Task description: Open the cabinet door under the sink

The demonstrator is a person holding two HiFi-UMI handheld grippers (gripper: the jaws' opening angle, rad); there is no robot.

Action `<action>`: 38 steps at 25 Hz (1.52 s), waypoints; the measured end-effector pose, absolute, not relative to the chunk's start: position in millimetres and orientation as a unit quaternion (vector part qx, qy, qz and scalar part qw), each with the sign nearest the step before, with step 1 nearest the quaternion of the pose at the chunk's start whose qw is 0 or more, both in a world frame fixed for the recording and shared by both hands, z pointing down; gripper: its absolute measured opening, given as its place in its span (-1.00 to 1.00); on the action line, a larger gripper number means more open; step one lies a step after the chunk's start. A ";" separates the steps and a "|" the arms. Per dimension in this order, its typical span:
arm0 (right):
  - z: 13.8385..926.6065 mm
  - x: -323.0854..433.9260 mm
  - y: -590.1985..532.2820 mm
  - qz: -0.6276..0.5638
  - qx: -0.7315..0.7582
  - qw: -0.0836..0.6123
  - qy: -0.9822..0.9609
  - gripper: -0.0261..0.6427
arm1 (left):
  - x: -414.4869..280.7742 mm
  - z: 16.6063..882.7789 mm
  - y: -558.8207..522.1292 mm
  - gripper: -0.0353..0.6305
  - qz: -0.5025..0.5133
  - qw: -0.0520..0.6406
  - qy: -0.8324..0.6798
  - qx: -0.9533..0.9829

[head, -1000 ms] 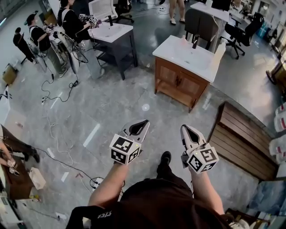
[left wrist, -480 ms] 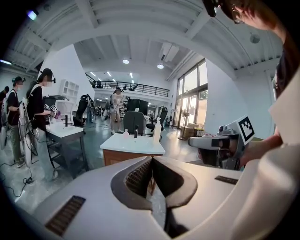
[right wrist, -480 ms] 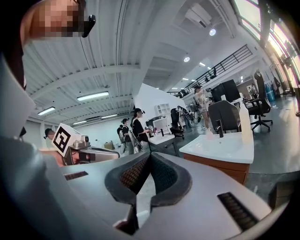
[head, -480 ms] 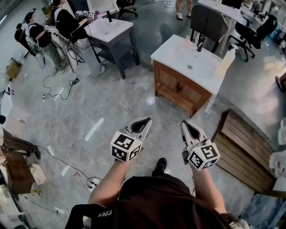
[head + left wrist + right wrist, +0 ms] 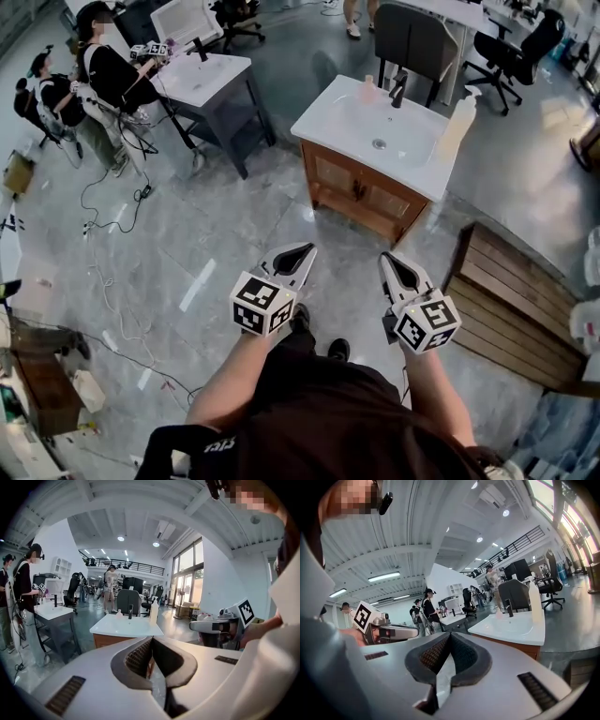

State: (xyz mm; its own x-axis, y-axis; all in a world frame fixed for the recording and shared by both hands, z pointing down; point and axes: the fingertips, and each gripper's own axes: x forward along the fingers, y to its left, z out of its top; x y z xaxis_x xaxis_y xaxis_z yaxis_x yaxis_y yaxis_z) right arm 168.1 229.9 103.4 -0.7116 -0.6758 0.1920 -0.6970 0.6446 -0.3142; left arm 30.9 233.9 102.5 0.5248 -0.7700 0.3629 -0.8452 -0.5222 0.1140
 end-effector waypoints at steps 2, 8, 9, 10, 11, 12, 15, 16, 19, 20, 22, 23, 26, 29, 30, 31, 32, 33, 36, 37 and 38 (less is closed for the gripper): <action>106.9 166.6 219.1 0.187 0.386 0.033 -0.903 -0.89 | 29.4 107.2 220.1 -0.85 0.132 0.142 -0.462 0.865; 117.5 143.1 169.4 0.188 0.414 0.051 -0.889 -0.89 | 9.1 121.6 157.0 -0.85 0.130 0.147 -0.429 0.882; 119.8 137.0 157.1 0.190 0.420 0.054 -0.886 -0.89 | 3.1 124.1 143.0 -0.85 0.132 0.147 -0.423 0.884; 121.8 130.5 144.3 0.193 0.427 0.056 -0.882 -0.89 | -3.0 126.3 128.3 -0.85 0.136 0.148 -0.415 0.887; 123.6 123.9 131.5 0.197 0.434 0.059 -0.877 -0.89 | -8.9 128.1 113.3 -0.85 0.140 0.148 -0.407 0.891; 125.2 116.7 119.1 0.203 0.441 0.063 -0.872 -0.89 | -14.6 129.2 98.2 -0.85 0.143 0.149 -0.397 0.894; 135.1 91.0 84.2 0.217 0.453 0.081 -0.861 -0.89 | -35.1 132.2 53.0 -0.85 0.153 0.143 -0.375 0.903; 140.7 82.3 72.4 0.222 0.457 0.087 -0.857 -0.89 | -43.4 134.2 38.2 -0.85 0.155 0.141 -0.370 0.905; 155.4 58.2 39.6 0.238 0.472 0.094 -0.843 -0.89 | -68.2 141.9 -1.9 -0.84 0.158 0.143 -0.358 0.909; 158.5 50.8 31.4 0.243 0.477 0.094 -0.840 -0.89 | -74.7 145.1 -12.4 -0.85 0.160 0.144 -0.353 0.910; 163.5 38.3 18.3 0.249 0.484 0.091 -0.834 -0.89 | -83.8 152.7 -29.9 -0.85 0.167 0.146 -0.343 0.913; 166.1 33.6 13.1 0.252 0.488 0.088 -0.831 -0.89 | -86.5 156.9 -37.4 -0.84 0.170 0.147 -0.338 0.914; 176.4 29.3 4.2 0.261 0.498 0.087 -0.822 -0.89 | -85.9 169.7 -52.3 -0.85 0.178 0.156 -0.322 0.917; 183.5 35.9 0.0 0.271 0.505 0.084 -0.815 -0.89 | -72.1 178.4 -57.9 -0.85 0.188 0.159 -0.303 0.921; 184.9 39.2 -1.4 0.273 0.508 0.079 -0.813 -0.89 | -66.0 181.4 -58.9 -0.85 0.194 0.158 -0.296 0.922; 186.8 42.9 -2.7 0.276 0.510 0.071 -0.811 -0.89 | -60.0 184.5 -59.2 -0.85 0.201 0.158 -0.289 0.923; 189.6 47.2 -4.3 0.277 0.514 0.062 -0.810 -0.89 | -54.0 187.5 -58.8 -0.85 0.207 0.158 -0.282 0.923; 194.0 52.1 -6.2 0.276 0.517 0.056 -0.808 -0.89 | -47.6 190.2 -57.3 -0.85 0.213 0.160 -0.276 0.924; 213.8 68.0 -7.6 0.258 0.531 0.063 -0.805 -0.89 | -26.0 198.4 -45.3 -0.84 0.234 0.155 -0.252 0.926; 221.0 72.0 -5.1 0.253 0.535 0.066 -0.803 -0.89 | -19.6 202.3 -40.9 -0.85 0.241 0.152 -0.246 0.926; 228.6 74.8 -1.2 0.252 0.539 0.065 -0.801 -0.89 | -14.3 206.9 -37.2 -0.85 0.247 0.153 -0.242 0.926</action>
